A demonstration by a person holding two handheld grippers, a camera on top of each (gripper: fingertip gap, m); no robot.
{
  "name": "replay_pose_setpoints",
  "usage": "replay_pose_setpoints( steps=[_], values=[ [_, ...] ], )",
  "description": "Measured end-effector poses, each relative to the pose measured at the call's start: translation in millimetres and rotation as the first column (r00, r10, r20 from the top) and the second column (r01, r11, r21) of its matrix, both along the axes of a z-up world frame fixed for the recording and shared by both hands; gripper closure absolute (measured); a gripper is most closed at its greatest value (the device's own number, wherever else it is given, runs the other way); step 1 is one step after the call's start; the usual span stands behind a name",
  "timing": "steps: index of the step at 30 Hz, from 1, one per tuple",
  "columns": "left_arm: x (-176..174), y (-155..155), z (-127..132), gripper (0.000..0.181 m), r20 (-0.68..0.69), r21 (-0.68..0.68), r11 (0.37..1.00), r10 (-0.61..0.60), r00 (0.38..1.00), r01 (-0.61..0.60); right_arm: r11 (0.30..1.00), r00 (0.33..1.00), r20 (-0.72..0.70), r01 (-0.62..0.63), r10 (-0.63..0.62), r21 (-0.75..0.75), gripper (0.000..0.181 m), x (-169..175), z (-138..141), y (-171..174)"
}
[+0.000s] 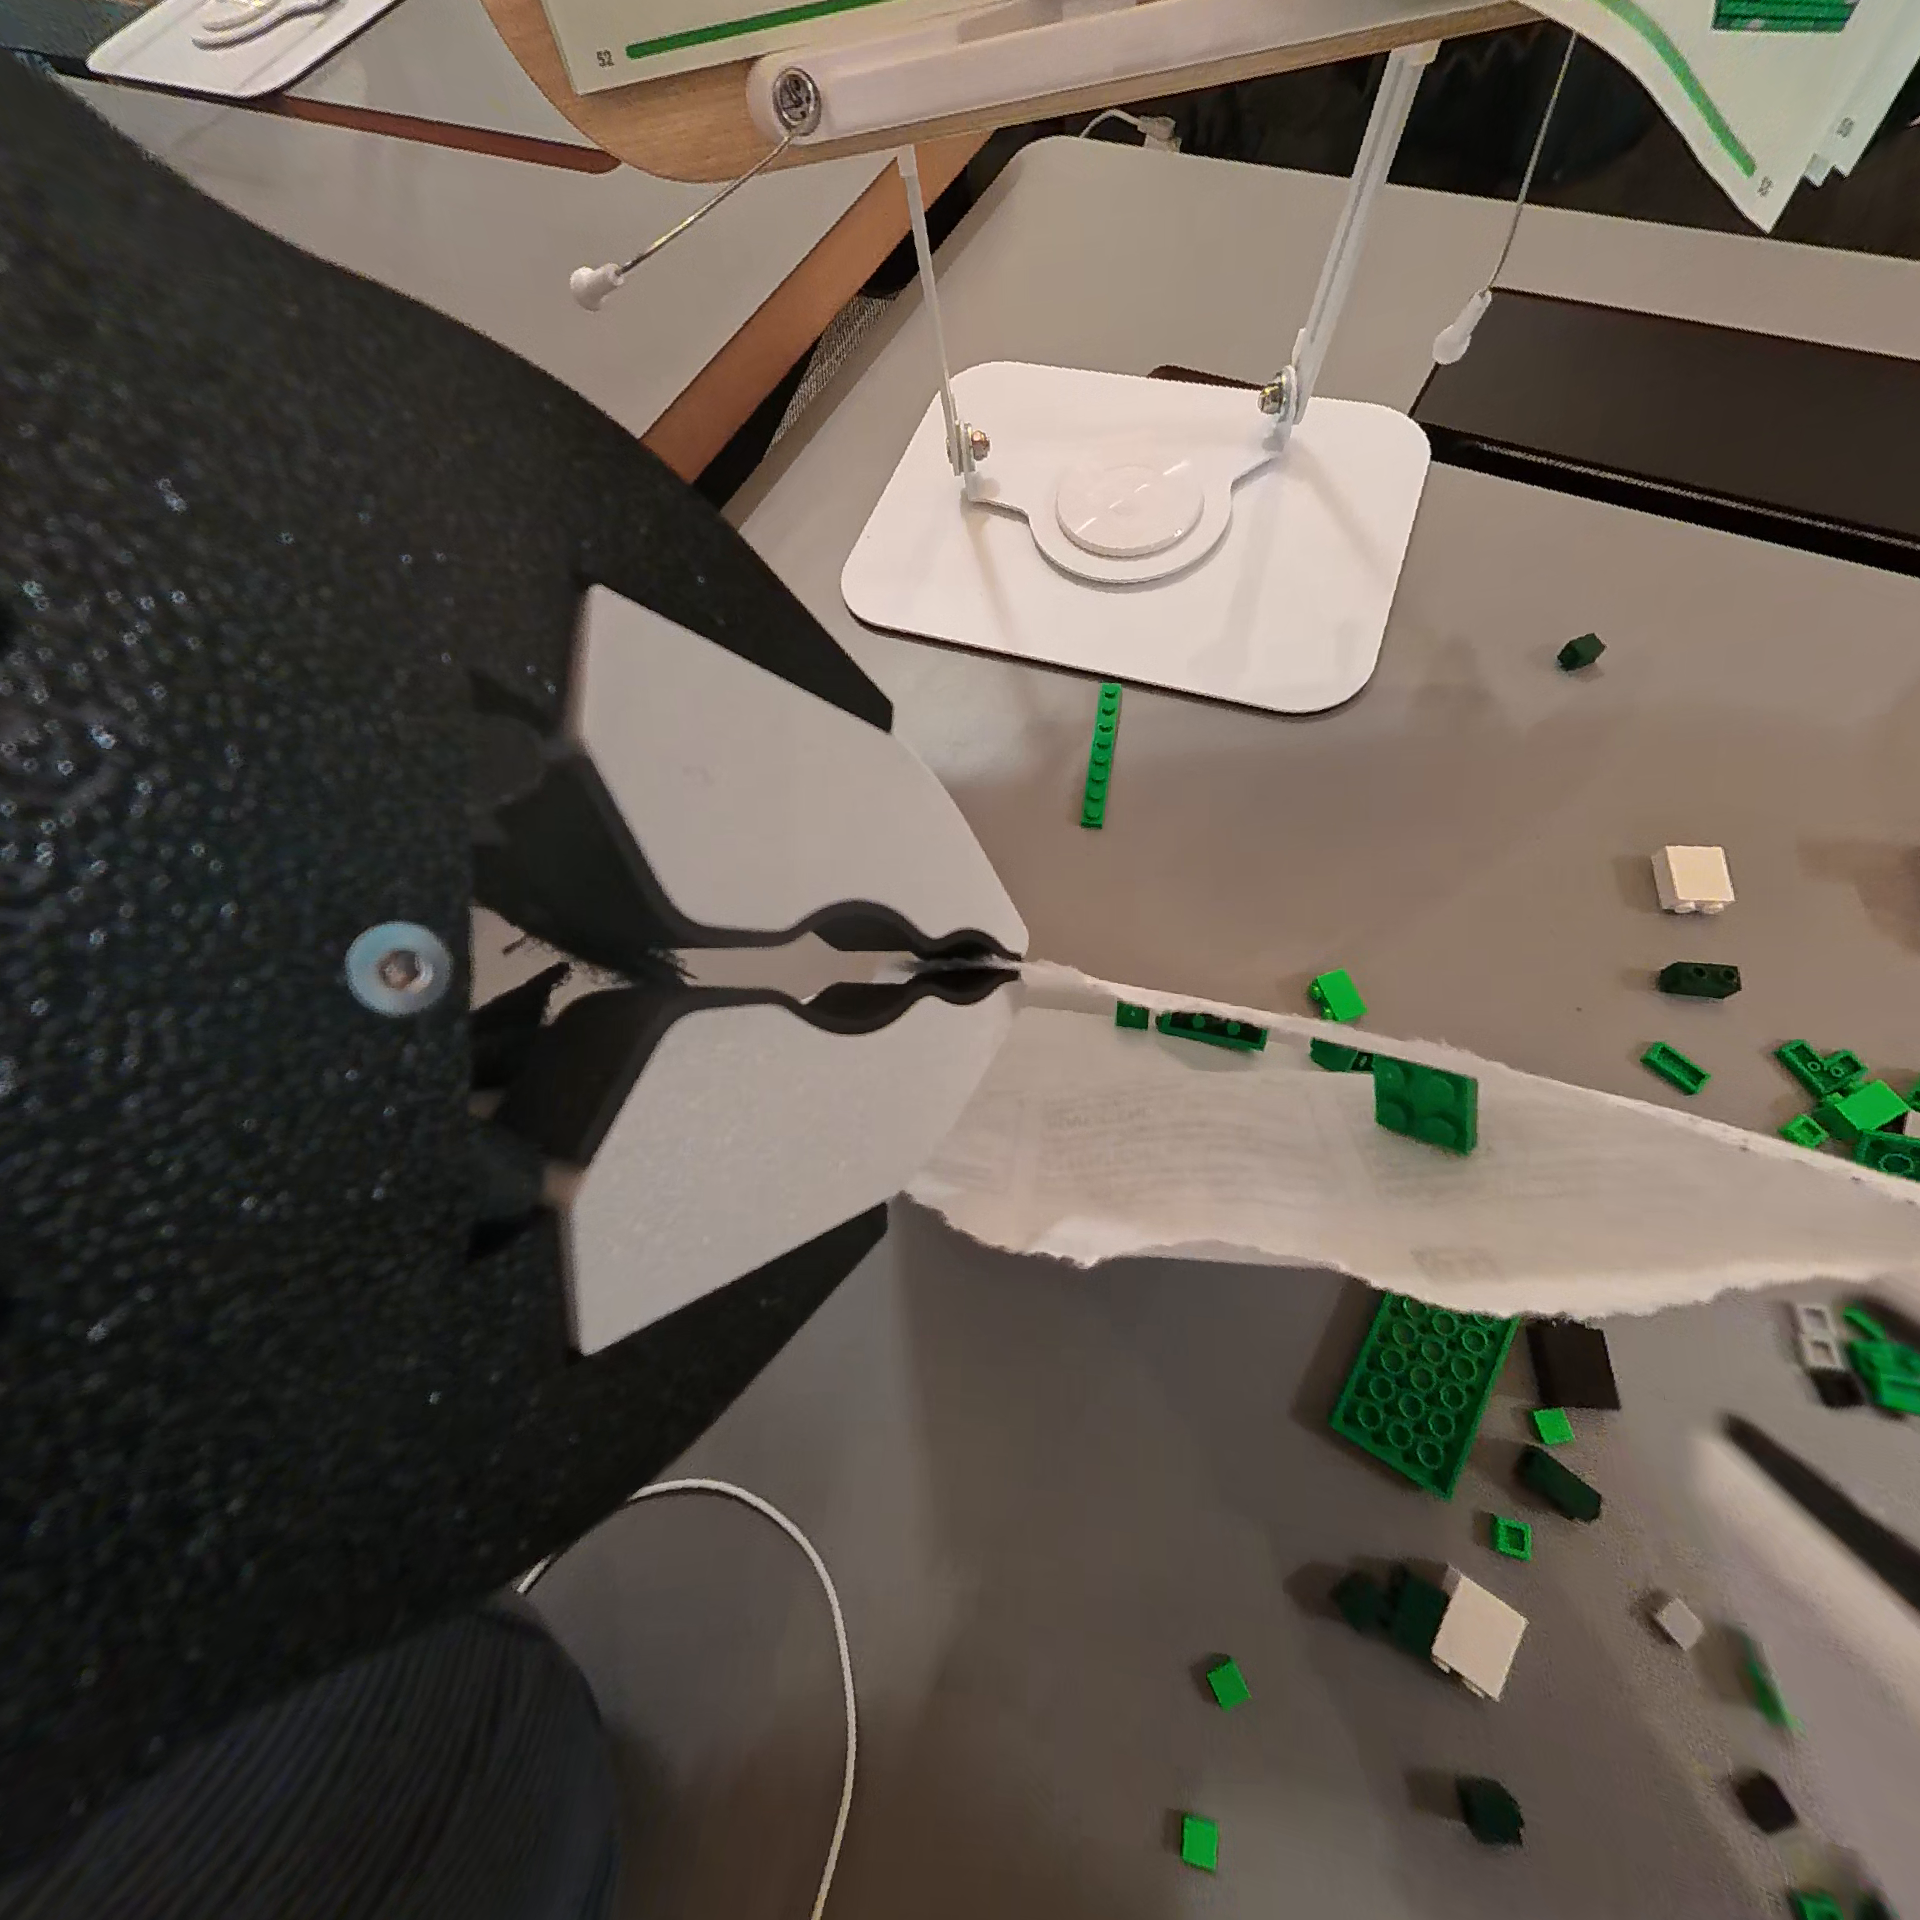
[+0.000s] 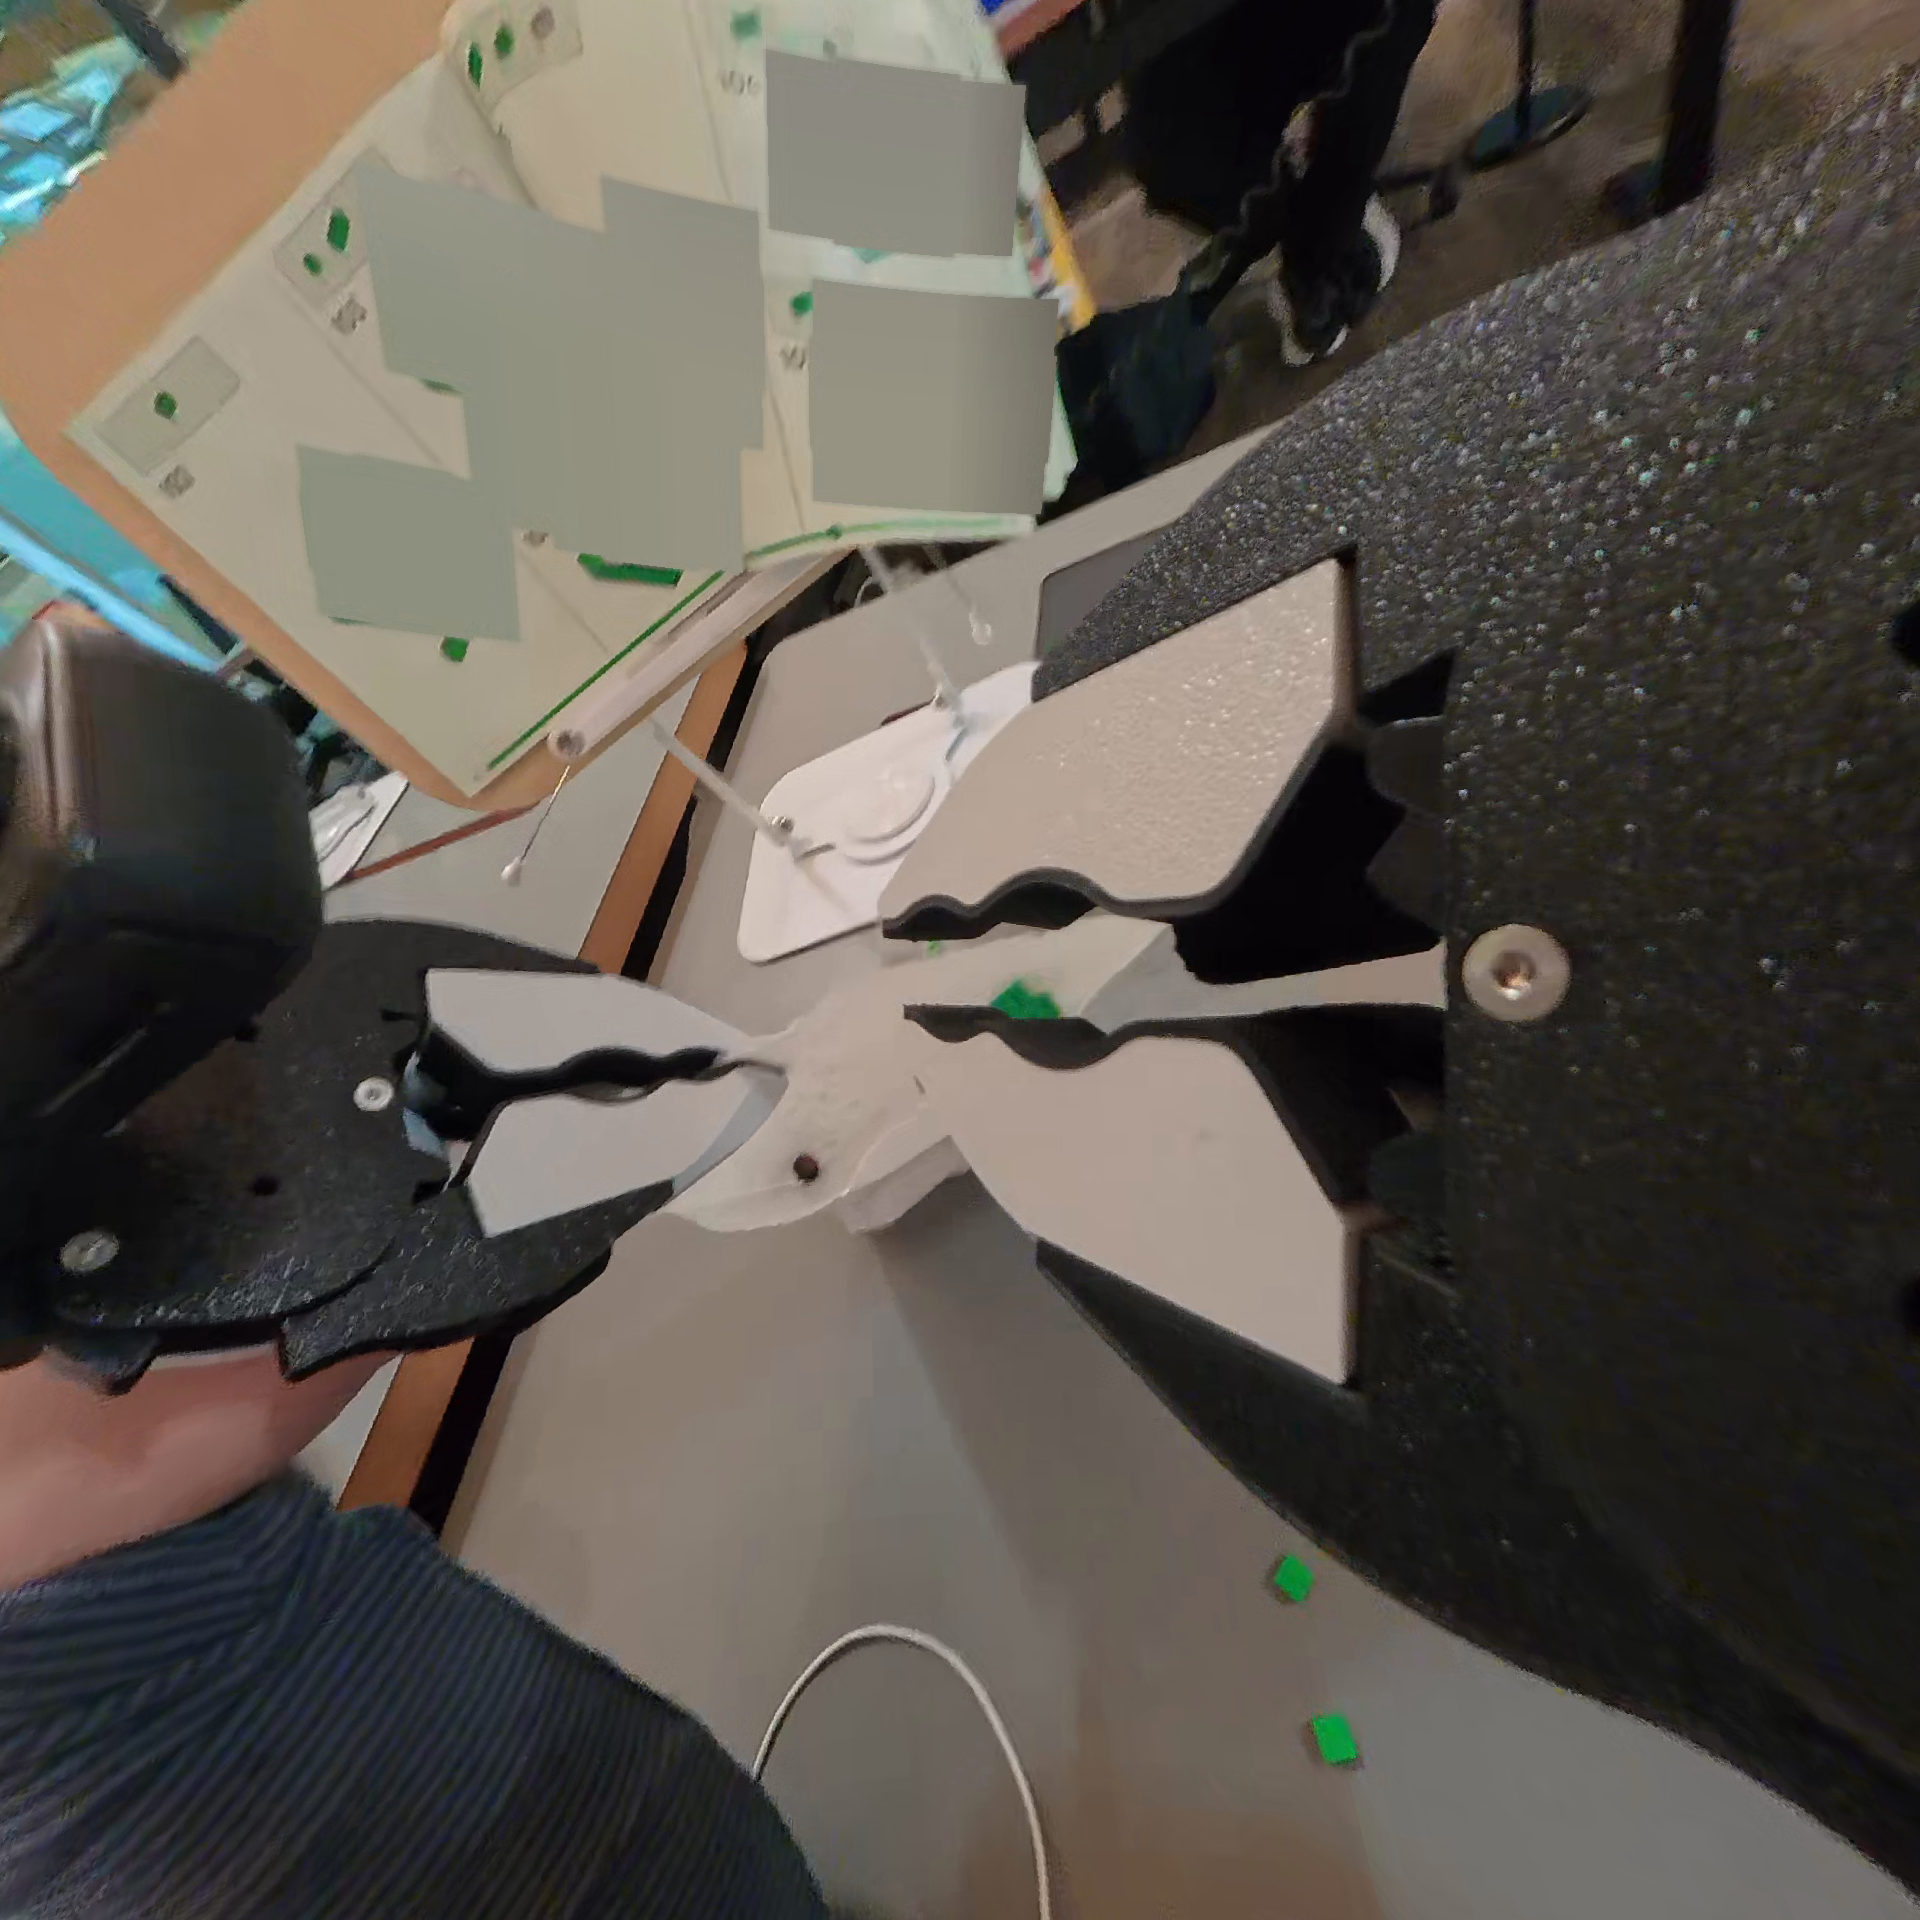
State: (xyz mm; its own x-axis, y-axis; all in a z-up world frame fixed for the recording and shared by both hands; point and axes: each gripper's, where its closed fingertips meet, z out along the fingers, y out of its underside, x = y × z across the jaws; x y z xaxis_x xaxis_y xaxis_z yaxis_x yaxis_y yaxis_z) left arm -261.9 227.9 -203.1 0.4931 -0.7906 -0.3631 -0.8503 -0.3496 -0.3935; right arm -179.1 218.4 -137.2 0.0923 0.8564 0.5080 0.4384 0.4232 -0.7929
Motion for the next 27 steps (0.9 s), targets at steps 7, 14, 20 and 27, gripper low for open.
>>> replay_pose_setpoints(
  steps=[7,14,20,27],
  values=[
    [-5,1,-1,0.181,0.024,-0.007,1.0,0.01,1.0,-0.01,0.97,0.97,-0.001,0.243,-0.243,-0.029,0.171,77,-2,23],
    [-7,0,0,0.181,0.046,-0.005,1.0,0.01,0.999,-0.01,0.913,0.919,0.282,0.343,-0.277,-0.222,0.166,151,-117,9],
    [-5,-1,1,0.181,0.049,-0.003,1.0,0.0,0.999,0.0,0.861,0.928,0.344,0.287,-0.142,-0.42,0.158,173,-159,-34],
    [-1,-3,4,0.181,0.051,0.011,1.0,-0.024,0.998,0.023,0.797,0.884,0.463,0.321,-0.06,-0.511,0.159,199,-190,-60]
  ],
)
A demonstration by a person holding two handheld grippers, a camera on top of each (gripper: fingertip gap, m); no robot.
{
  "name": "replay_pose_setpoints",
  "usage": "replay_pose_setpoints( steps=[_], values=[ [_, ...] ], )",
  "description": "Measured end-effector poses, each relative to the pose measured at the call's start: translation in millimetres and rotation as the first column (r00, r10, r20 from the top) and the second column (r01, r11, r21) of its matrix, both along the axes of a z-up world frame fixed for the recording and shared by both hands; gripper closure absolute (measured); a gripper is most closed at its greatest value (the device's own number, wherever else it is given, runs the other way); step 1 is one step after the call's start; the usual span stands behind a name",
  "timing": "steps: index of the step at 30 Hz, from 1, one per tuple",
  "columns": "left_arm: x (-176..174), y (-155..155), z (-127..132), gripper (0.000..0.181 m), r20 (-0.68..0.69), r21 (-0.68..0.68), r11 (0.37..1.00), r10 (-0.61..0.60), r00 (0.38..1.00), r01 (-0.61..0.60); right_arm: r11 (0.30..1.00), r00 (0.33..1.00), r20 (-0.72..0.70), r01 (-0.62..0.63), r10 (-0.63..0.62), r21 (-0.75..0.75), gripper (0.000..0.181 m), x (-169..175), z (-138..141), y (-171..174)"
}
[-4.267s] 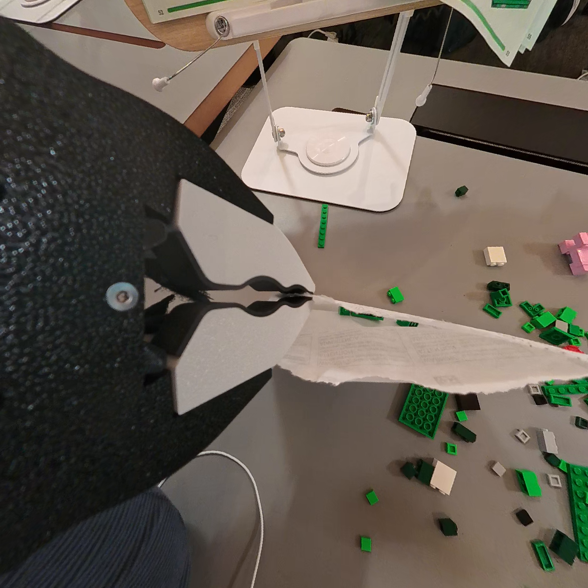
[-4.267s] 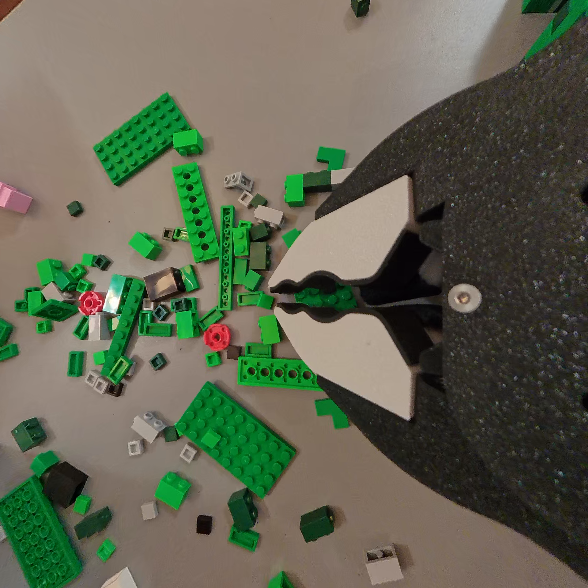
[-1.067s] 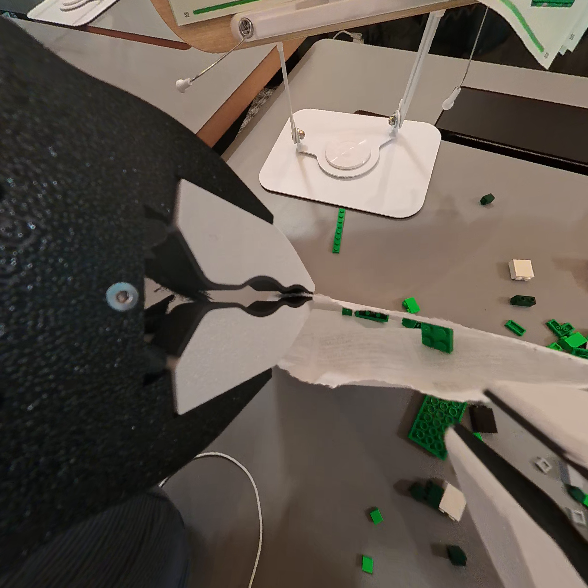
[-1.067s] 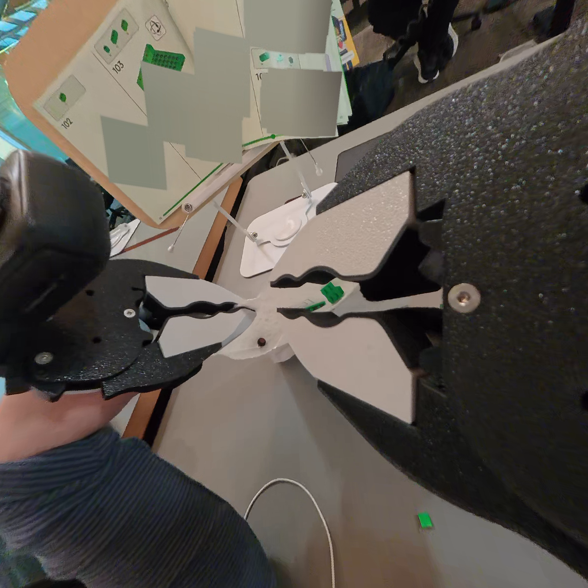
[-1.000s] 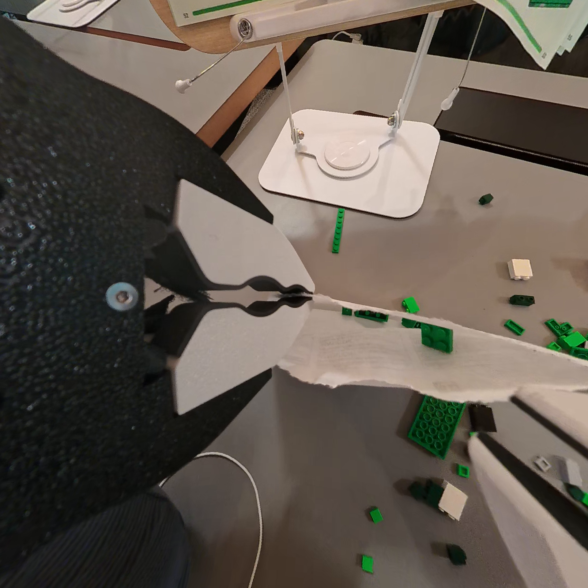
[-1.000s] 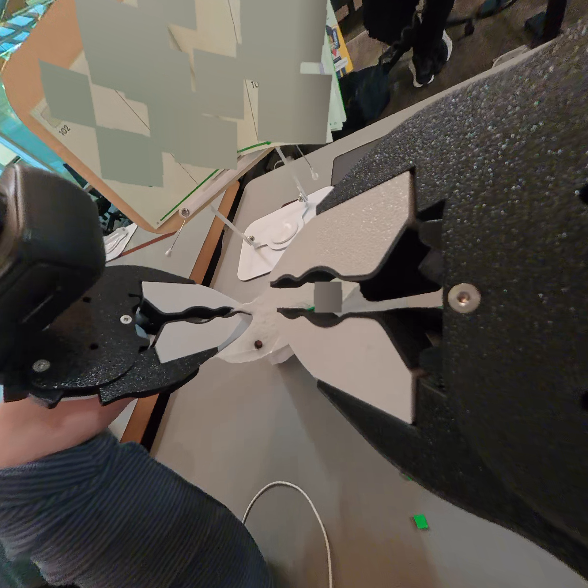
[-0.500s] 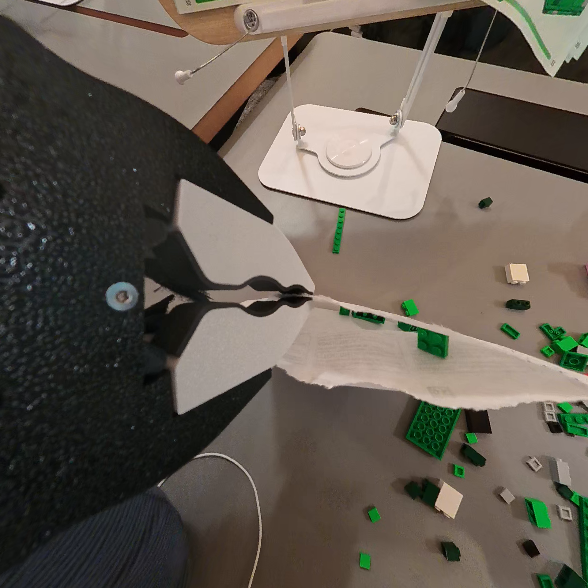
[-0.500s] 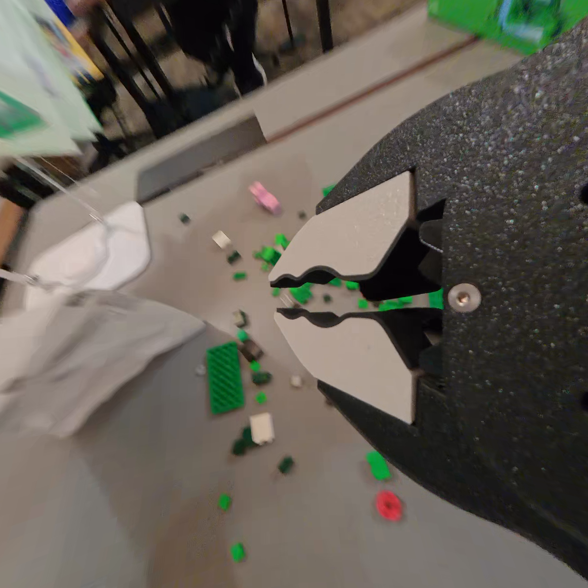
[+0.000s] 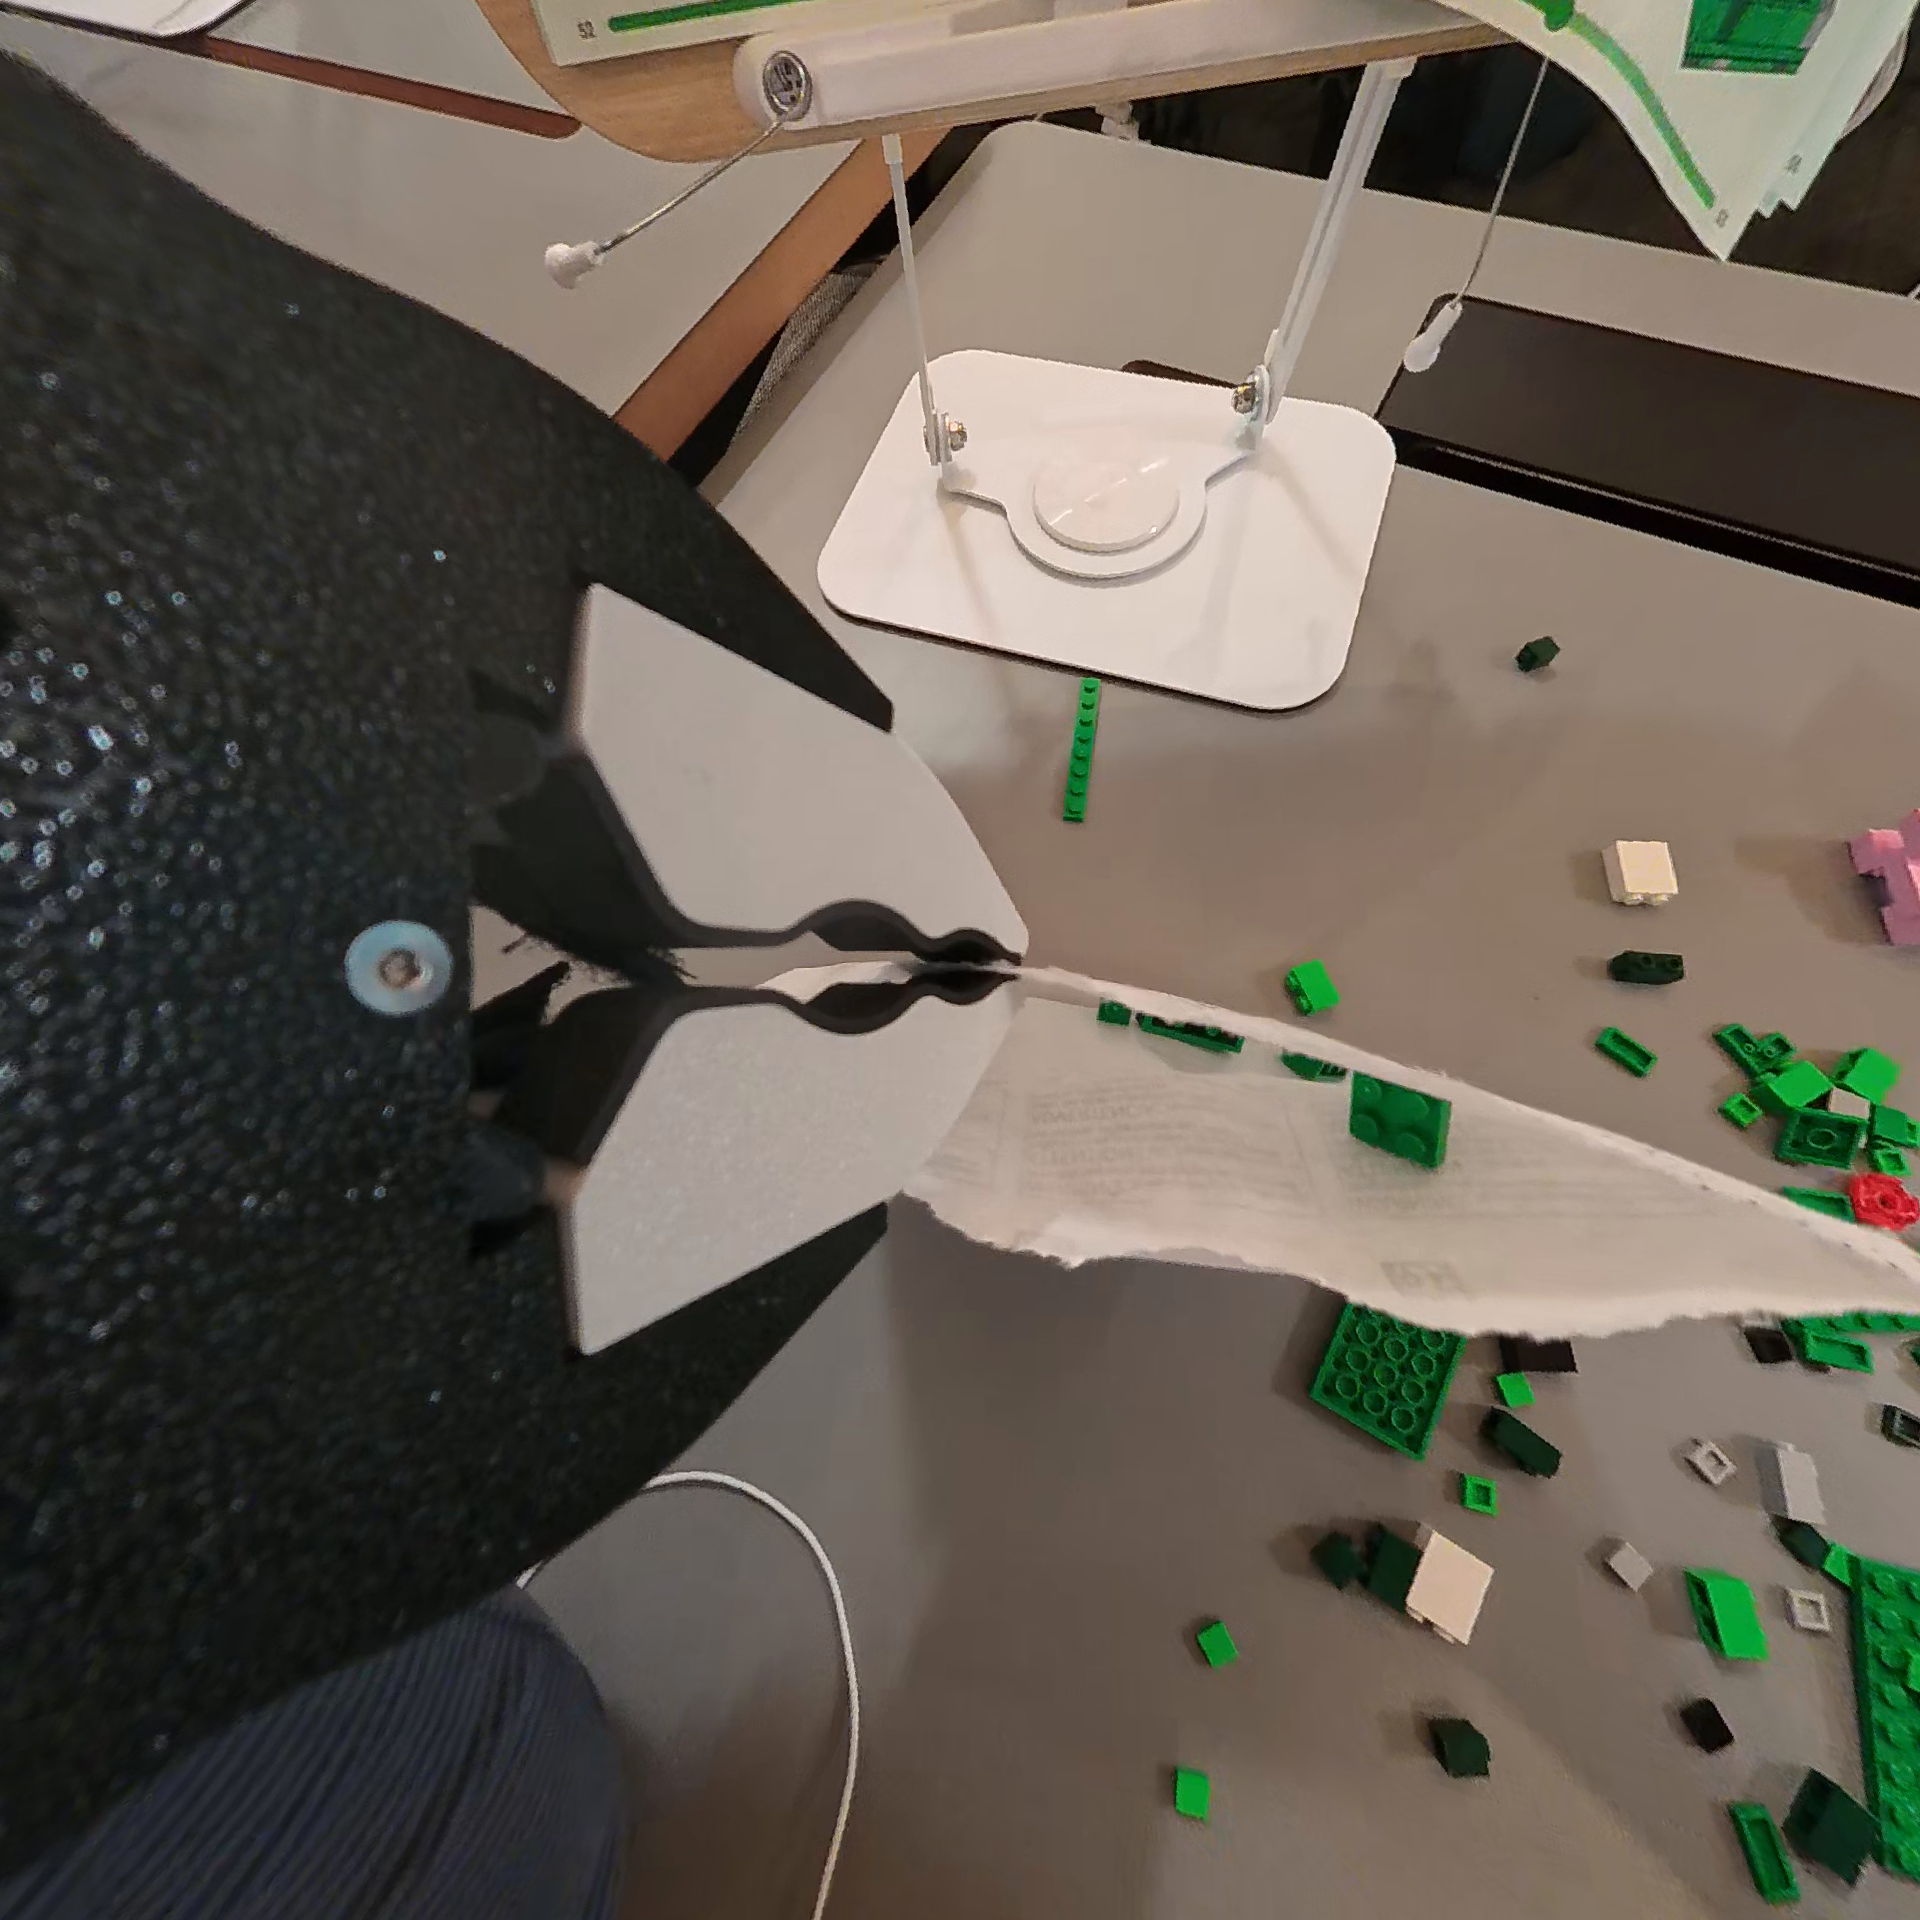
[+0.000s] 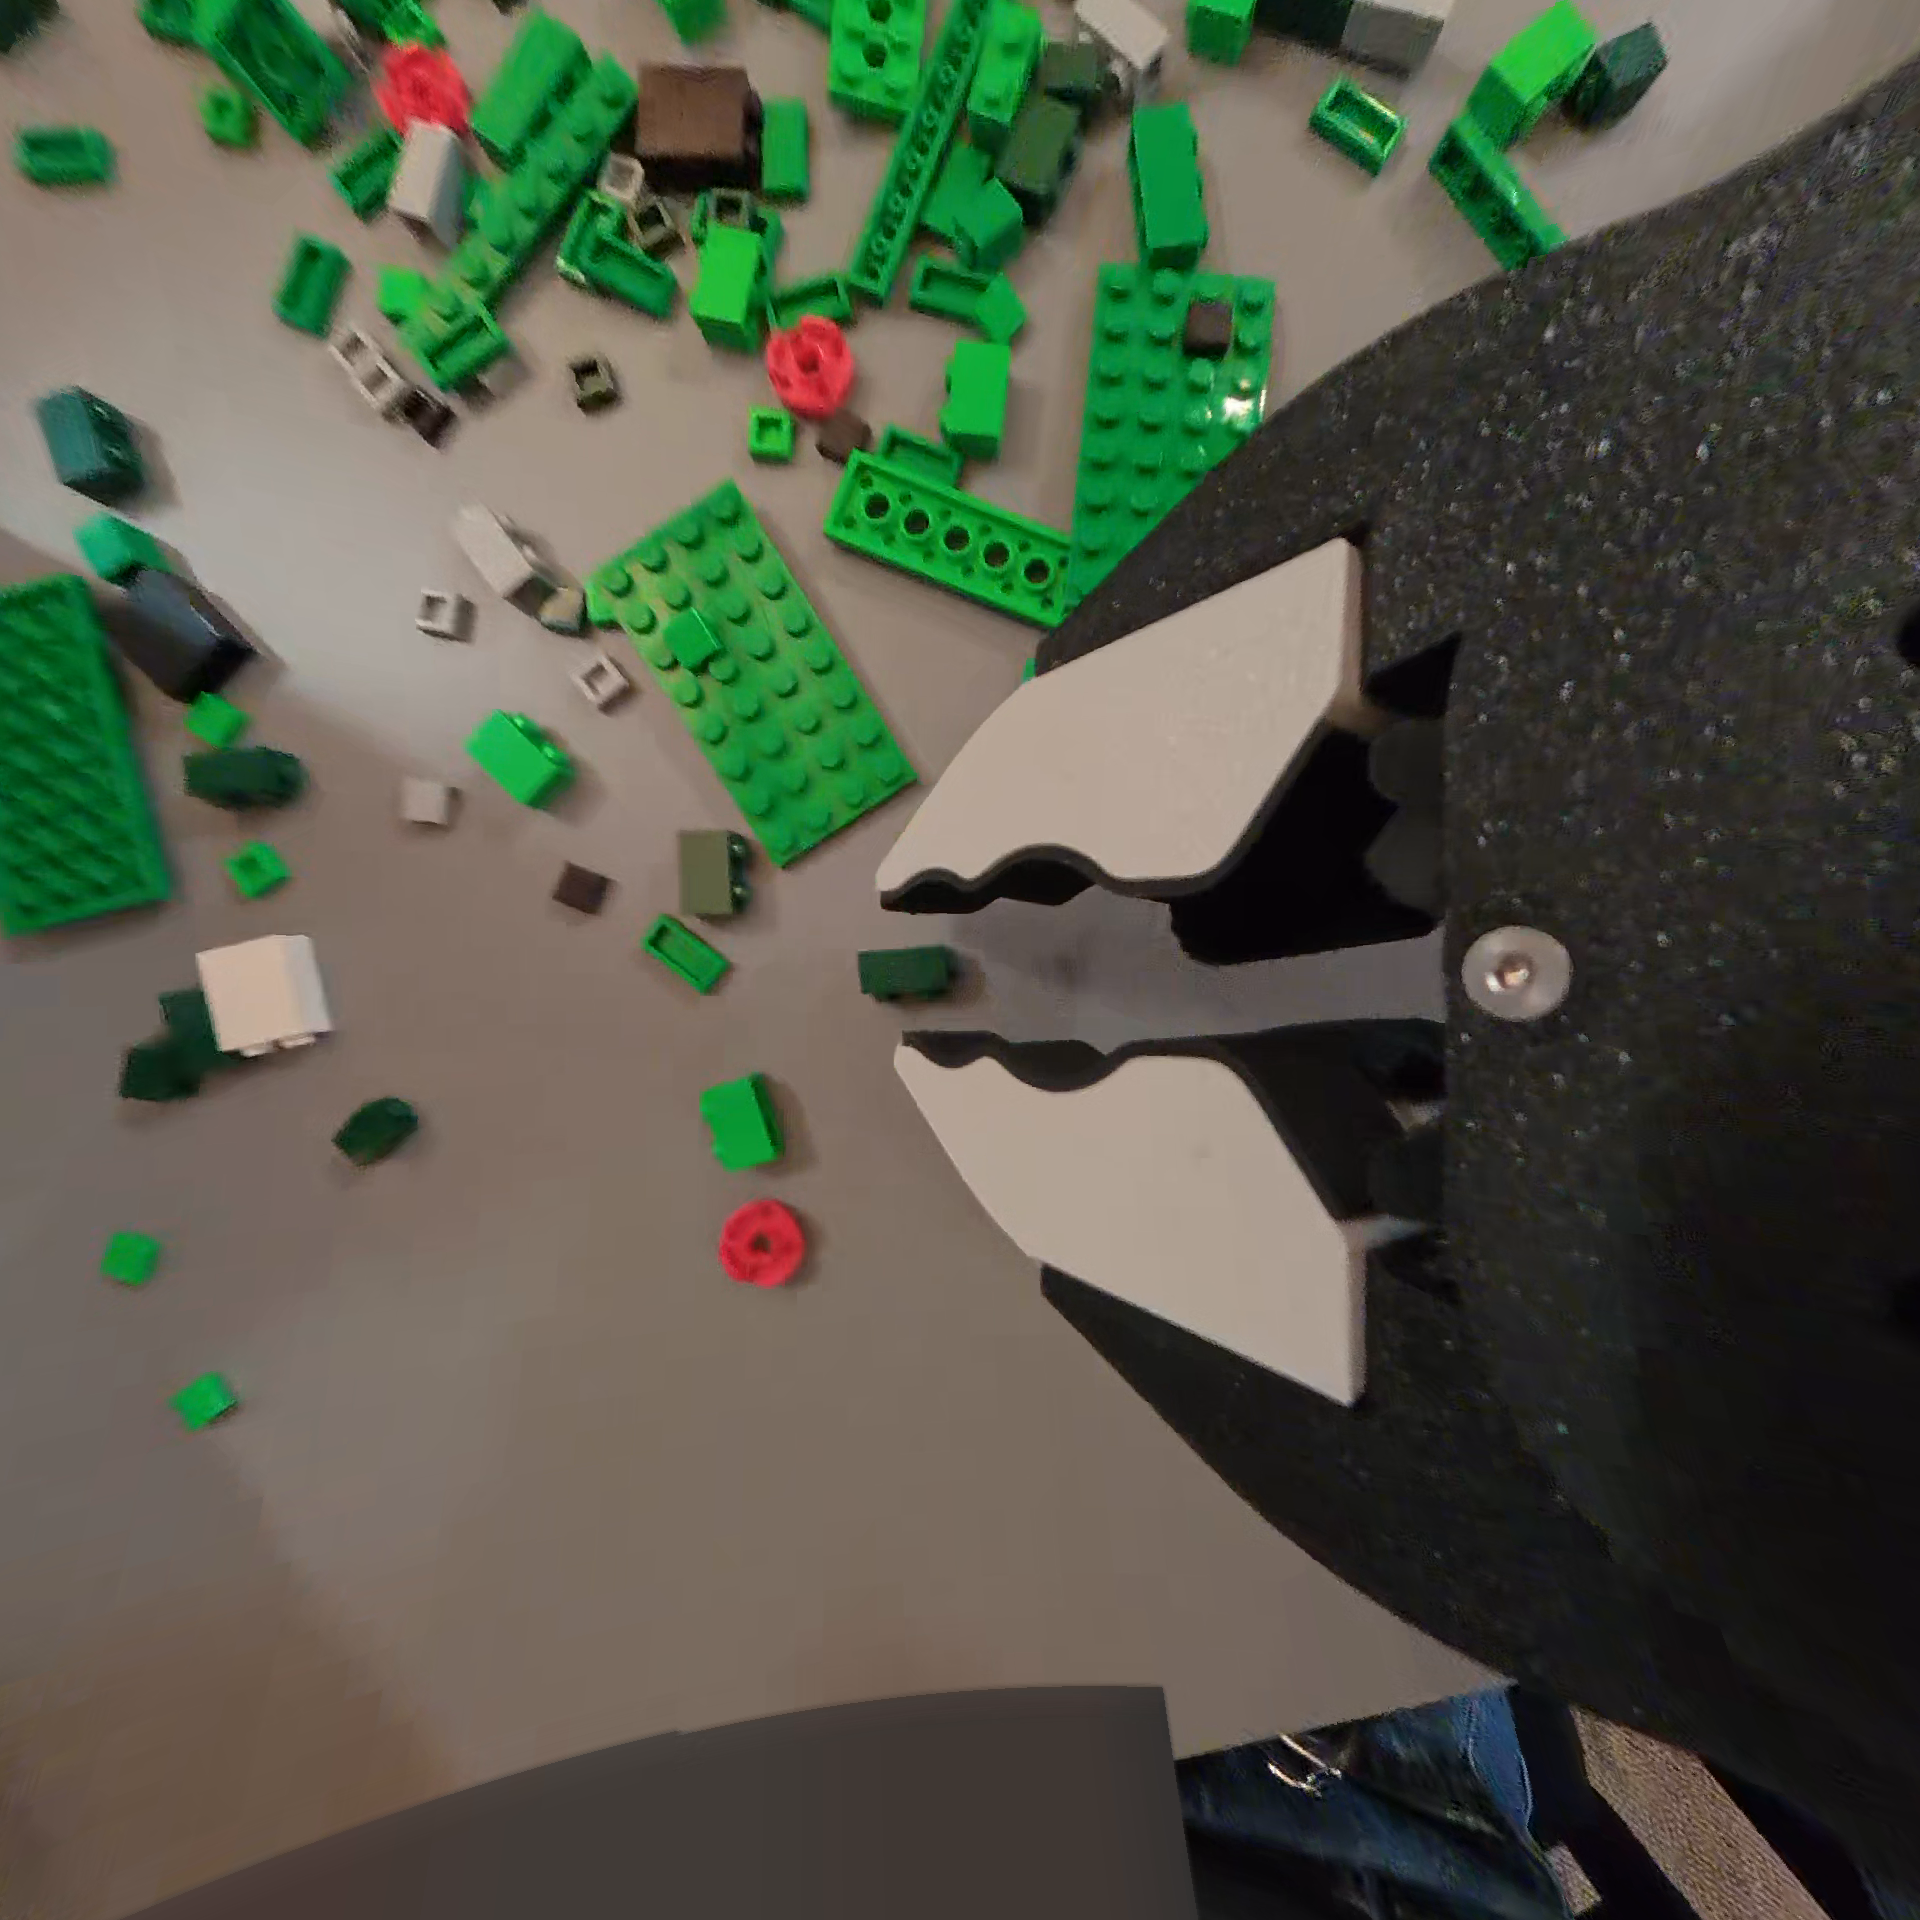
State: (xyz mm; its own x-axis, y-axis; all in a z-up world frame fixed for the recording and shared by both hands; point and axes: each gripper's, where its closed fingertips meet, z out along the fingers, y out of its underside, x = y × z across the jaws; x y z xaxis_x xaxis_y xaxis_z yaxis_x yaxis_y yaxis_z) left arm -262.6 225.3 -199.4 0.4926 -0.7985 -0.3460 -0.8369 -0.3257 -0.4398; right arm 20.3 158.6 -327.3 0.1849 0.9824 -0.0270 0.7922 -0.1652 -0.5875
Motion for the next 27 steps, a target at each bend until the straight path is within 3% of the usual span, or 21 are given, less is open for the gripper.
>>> replay_pose_setpoints(
  steps=[3,6,9,11,15,21,24,27],
  values=[
    [1,0,0,0.181,0.001,-0.002,1.0,-0.005,1.0,0.005,0.999,0.999,-0.046,-0.007,0.009,0.043,0.162,-11,5,0],
    [2,0,-1,0.181,-0.002,-0.008,1.0,-0.004,1.0,0.004,0.998,0.976,-0.217,-0.015,0.027,0.059,0.166,-56,27,-3],
    [3,0,-2,0.181,-0.005,-0.009,1.0,-0.009,1.0,0.009,0.998,0.985,-0.174,-0.005,0.016,0.063,0.164,-85,19,1],
    [4,-1,-1,0.181,-0.003,-0.009,1.0,-0.013,1.0,0.013,0.997,0.985,-0.15,-0.077,0.08,0.026,0.164,-98,9,-10],
    [4,-1,-1,0.181,0.002,-0.011,1.0,-0.014,1.0,0.014,0.991,0.989,-0.075,-0.128,0.13,0.038,0.162,-105,-7,-12],
    [5,-2,0,0.181,0.005,-0.009,1.0,-0.022,1.0,0.022,0.989,0.984,-0.096,-0.149,0.15,0.021,0.172,-112,-6,-12],
    [6,-1,0,0.181,0.009,-0.006,1.0,-0.027,1.0,0.027,0.983,0.978,-0.126,-0.156,0.167,0.091,0.172,-123,16,-3],
    [7,-1,-1,0.181,0.004,-0.012,1.0,-0.029,1.0,0.029,0.964,0.953,-0.239,-0.131,0.187,0.231,0.172,-151,71,14]
  ],
)
